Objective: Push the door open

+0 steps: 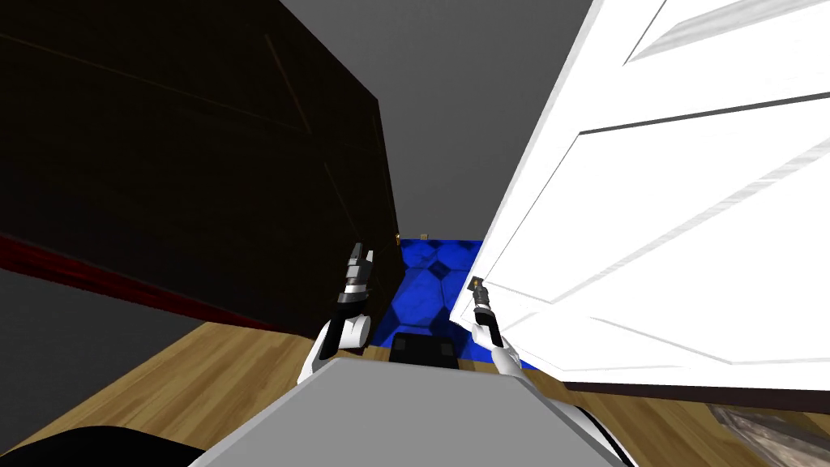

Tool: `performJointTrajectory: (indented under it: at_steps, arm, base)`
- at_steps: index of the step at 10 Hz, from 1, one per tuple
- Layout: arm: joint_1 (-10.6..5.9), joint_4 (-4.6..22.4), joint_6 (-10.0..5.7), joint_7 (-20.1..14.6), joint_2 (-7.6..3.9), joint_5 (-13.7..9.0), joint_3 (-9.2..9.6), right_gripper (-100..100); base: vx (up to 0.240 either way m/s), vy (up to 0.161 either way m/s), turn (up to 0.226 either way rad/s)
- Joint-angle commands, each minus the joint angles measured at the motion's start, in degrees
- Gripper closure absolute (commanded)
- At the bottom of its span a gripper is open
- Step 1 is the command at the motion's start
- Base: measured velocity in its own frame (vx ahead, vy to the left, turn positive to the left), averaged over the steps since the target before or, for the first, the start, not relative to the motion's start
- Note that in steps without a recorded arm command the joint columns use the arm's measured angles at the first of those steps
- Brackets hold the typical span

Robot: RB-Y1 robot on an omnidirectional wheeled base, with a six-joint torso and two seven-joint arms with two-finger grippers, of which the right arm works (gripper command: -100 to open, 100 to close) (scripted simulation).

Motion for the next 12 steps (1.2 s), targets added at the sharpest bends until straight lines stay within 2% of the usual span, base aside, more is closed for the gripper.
performJointTrajectory:
  at_steps: [1,10,11,12]
  arm:
    - [-0.69,1.3,-0.8,0.9,-0.23,-0.8,-1.66,100]
    - [-2.27,2.7,-1.01,5.4,1.85,-3.0,-6.61,100]
    - [-2.17,2.8,-0.96,5.1,1.65,-3.0,-6.43,100]
    - [-2.27,2.9,-1.18,5.6,1.51,-3.5,-7.2,100]
  base:
    - [0.134,0.015,-0.204]
    - [0.196,0.021,-0.07]
    - [0.066,0.011,-0.03]
    - [0.117,-0.009,-0.043]
